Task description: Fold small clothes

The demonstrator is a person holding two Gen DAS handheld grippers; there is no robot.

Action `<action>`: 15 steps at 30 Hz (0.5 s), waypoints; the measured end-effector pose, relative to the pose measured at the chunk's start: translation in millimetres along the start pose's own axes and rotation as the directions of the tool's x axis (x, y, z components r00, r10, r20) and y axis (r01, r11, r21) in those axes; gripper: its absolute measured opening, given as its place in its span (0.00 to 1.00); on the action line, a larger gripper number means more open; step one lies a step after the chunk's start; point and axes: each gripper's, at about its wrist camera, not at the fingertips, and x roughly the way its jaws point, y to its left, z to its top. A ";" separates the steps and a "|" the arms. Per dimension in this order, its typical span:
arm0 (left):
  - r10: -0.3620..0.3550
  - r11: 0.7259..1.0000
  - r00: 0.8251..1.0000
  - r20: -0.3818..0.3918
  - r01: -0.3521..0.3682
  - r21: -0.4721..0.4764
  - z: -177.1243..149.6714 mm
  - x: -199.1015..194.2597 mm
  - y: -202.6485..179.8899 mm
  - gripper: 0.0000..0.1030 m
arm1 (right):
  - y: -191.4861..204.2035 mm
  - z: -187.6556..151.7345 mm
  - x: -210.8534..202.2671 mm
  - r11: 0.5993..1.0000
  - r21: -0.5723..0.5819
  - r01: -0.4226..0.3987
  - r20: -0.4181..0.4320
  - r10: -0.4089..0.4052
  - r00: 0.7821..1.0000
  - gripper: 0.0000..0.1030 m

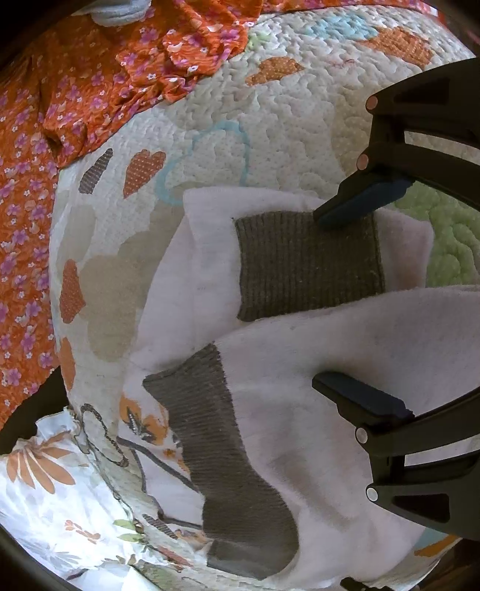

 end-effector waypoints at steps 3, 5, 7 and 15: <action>0.005 1.000 1.000 -0.002 -0.005 0.003 -0.4 1.4 -0.8 0.75 | -5.3 -2.6 -0.2 1.000 -0.002 0.003 -0.008 -0.003 1.000 0.85; 0.008 1.000 1.000 -0.004 -0.008 0.006 -0.8 3.0 -0.6 0.75 | -11.4 -5.0 -0.1 1.000 0.013 -0.008 -0.017 0.008 1.000 0.87; 0.007 1.000 1.000 -0.003 -0.007 0.007 -0.9 3.0 -0.9 0.76 | -19.0 -6.5 0.6 0.999 0.034 -0.025 -0.029 0.026 0.999 0.88; -0.008 1.000 1.000 -0.025 0.008 -0.001 -2.4 10.4 4.8 0.80 | -30.0 -4.5 -22.2 0.996 0.090 -0.013 0.046 0.009 0.999 0.89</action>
